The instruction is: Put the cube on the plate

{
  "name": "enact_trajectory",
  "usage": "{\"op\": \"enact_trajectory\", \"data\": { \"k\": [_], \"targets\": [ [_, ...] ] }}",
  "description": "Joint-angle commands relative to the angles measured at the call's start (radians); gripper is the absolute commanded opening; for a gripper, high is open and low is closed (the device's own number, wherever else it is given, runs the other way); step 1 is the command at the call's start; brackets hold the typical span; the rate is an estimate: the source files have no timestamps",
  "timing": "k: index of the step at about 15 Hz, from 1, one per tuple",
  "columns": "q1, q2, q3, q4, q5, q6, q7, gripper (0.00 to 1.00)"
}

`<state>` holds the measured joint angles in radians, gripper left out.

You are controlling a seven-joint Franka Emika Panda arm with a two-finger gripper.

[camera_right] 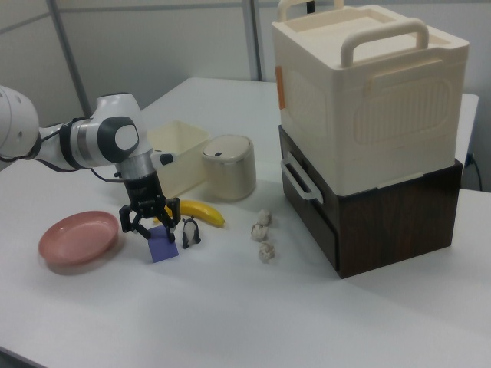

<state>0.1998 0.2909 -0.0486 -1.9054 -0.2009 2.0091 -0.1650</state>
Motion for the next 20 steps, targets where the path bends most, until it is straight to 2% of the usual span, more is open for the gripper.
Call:
{"op": "enact_trajectory", "data": {
  "k": [1,7,8,10,11,13,15,16,17,20],
  "targets": [
    [0.027,-0.013,-0.007,-0.034,0.023,-0.010,0.035,0.56],
    [0.030,-0.055,0.009,-0.006,0.070,-0.098,0.028,0.57],
    [0.030,-0.053,0.010,-0.006,0.071,-0.096,0.032,0.64],
    [0.026,-0.045,0.012,-0.007,0.071,-0.092,0.032,0.86],
    [0.026,-0.045,0.012,-0.011,0.071,-0.093,0.024,0.89],
    [0.030,-0.048,0.012,-0.011,0.071,-0.101,0.021,0.84],
    [0.030,-0.050,0.012,-0.011,0.072,-0.101,0.021,0.84],
    [0.029,-0.050,0.012,-0.009,0.072,-0.101,0.022,0.86],
    [0.027,-0.049,0.013,-0.009,0.072,-0.099,0.030,0.99],
    [0.032,-0.042,0.015,-0.015,0.072,-0.099,0.018,1.00]
  ]
}}
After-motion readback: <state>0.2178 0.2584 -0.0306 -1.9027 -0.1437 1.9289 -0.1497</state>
